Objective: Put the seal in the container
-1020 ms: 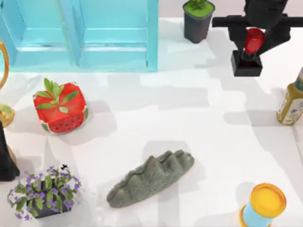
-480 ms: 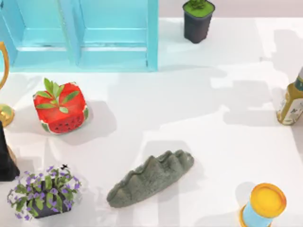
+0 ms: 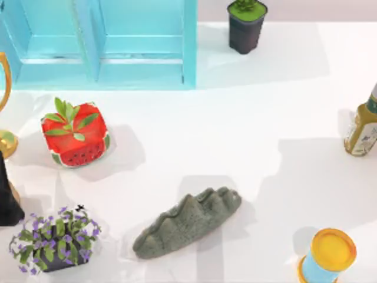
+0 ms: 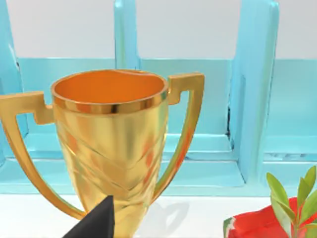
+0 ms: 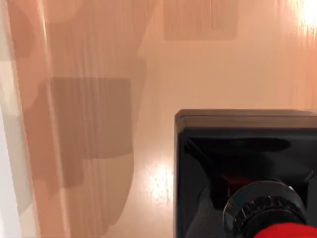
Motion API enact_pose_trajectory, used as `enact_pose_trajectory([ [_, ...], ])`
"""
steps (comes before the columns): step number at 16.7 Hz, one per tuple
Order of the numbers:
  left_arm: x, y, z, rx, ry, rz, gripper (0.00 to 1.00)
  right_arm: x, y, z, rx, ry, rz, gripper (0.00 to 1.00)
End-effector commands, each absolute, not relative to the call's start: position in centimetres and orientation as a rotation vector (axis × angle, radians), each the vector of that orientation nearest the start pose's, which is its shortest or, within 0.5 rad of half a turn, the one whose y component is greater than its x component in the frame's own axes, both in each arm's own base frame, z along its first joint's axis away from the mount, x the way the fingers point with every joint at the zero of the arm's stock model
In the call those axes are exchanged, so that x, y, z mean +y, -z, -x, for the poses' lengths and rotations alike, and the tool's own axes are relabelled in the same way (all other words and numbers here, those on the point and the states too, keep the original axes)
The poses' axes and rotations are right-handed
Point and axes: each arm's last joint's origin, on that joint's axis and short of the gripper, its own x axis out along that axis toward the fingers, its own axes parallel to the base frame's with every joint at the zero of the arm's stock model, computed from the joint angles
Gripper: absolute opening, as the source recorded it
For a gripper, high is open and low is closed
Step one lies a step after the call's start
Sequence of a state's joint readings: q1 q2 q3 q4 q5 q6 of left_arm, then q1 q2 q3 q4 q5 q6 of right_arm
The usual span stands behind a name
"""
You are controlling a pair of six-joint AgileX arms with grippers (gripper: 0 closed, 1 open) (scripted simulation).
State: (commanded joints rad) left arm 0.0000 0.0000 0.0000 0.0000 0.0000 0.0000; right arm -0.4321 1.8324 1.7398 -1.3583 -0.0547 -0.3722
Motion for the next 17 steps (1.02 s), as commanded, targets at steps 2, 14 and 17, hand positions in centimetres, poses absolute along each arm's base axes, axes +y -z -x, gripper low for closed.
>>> enact_pose_trajectory([
  [2, -0.1, -16.0, -10.6, 0.0, 0.0, 0.0, 1.0, -14.9, -29.2, -30.7, 1.457, 0.008, -0.027, 0.0],
  [14, -0.1, -16.0, -10.6, 0.0, 0.0, 0.0, 1.0, -15.0, -25.9, -30.4, 1.461, -0.004, -0.019, 0.0],
  [17, -0.1, -16.0, -10.6, 0.0, 0.0, 0.0, 1.0, -15.0, -23.6, -30.4, 1.461, -0.003, -0.019, 0.0],
])
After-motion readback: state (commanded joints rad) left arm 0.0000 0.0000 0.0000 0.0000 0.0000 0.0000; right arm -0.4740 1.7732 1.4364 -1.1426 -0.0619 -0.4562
